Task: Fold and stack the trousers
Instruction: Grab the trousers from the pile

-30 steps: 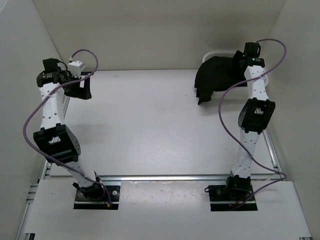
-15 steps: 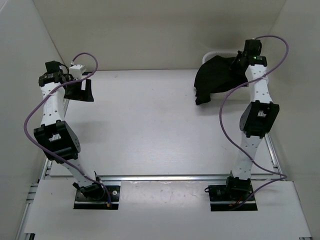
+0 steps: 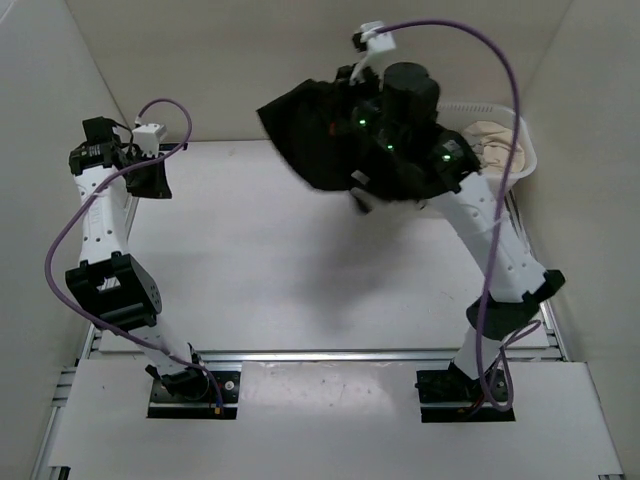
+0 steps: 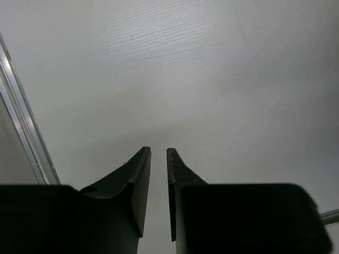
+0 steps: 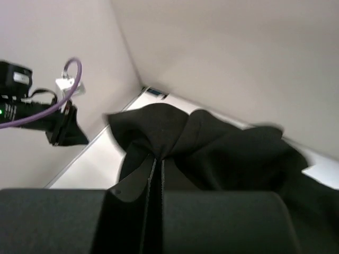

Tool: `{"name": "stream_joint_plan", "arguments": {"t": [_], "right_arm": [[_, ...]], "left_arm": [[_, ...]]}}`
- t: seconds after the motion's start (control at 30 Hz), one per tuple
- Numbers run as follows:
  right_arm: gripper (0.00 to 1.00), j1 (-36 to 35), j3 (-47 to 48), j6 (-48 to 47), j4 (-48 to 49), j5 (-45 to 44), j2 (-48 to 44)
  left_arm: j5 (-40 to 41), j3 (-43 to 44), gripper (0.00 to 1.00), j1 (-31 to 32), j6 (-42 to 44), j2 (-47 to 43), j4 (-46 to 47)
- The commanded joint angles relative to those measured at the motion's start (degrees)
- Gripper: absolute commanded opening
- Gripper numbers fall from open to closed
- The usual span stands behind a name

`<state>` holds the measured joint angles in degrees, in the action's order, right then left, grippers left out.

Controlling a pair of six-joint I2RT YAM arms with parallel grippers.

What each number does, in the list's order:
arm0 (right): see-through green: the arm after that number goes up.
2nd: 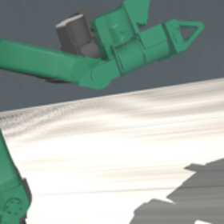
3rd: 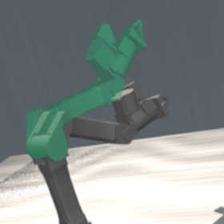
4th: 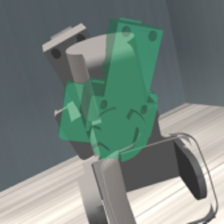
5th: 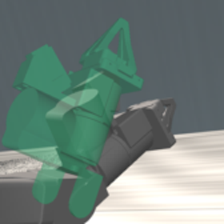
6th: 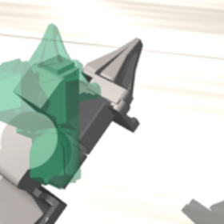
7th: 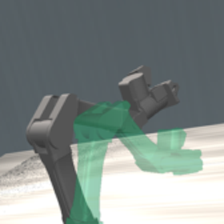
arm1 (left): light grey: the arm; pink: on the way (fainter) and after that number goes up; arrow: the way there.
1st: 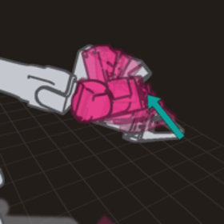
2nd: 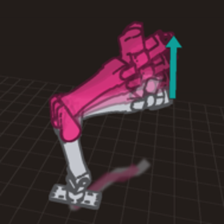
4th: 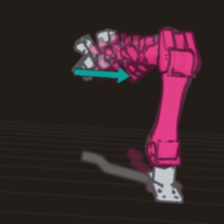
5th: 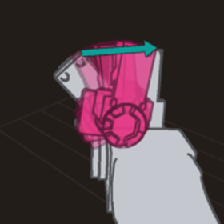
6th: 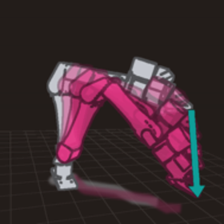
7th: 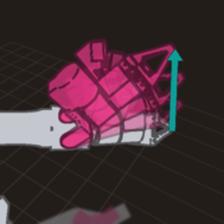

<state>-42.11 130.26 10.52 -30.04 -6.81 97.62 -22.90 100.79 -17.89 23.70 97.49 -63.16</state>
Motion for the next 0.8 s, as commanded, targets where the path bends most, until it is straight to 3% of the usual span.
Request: {"name": "stream_joint_plan", "arguments": {"t": [0.0,0.07,0.1,0.13,0.2,0.23,0.33,0.4,0.43,0.57,0.77], "right_arm": [[0.0,-2.27,-0.97,4.06,0.86,-2.69,8.36],[0.0,-4.11,-2.55,4.67,1.56,1.86,12.39],[0.03,-4.73,-2.55,4.68,1.57,6.24,14.15],[0.32,-5.78,-1.25,4.68,-0.87,8.63,15.91],[0.87,-6.32,2.17,2.5,-4.83,13.46,21.27],[0.99,-6.32,5.15,1.79,-10.59,15.4,24.34],[0.99,-4.84,5.47,1.86,-13.81,12.97,23.06],[0.99,-2.9,-2.77,3.61,-11.28,10.6,16.22],[0.99,-0.2,-13.17,6.67,-9.79,10.59,13.5],[0.99,6.33,-35.26,10.48,-6.87,12.42,1.11],[0.97,3.53,-51.14,4.07,-13.11,15.25,-0.59]], "left_arm": [[0.57,3.97,0.31,-0.13,-0.15,-3.01,-1.09],[1.18,4.59,0.39,-0.13,-0.15,-3.54,-1.09],[1.88,4.59,0.48,-0.13,-0.15,-4.06,-1.09],[2.41,4.59,0.57,-0.13,0.37,-4.07,-1.09],[4.08,4.06,0.64,-0.13,1.07,-4.07,-1.61],[4.09,2.58,0.65,-0.13,1.08,-4.07,-1.62],[4.7,-1.54,0.67,-0.13,3.36,-4.07,-2.4],[4.0,-4.27,0.67,-0.13,5.12,-4.07,-2.94],[4.0,-5.86,0.69,-0.13,6.95,-4.07,-3.81],[5.49,-18.57,0.69,-0.13,10.48,-5.9,-3.29],[8.65,-32.31,0.69,0.4,13.73,-8.19,0.57]]}}
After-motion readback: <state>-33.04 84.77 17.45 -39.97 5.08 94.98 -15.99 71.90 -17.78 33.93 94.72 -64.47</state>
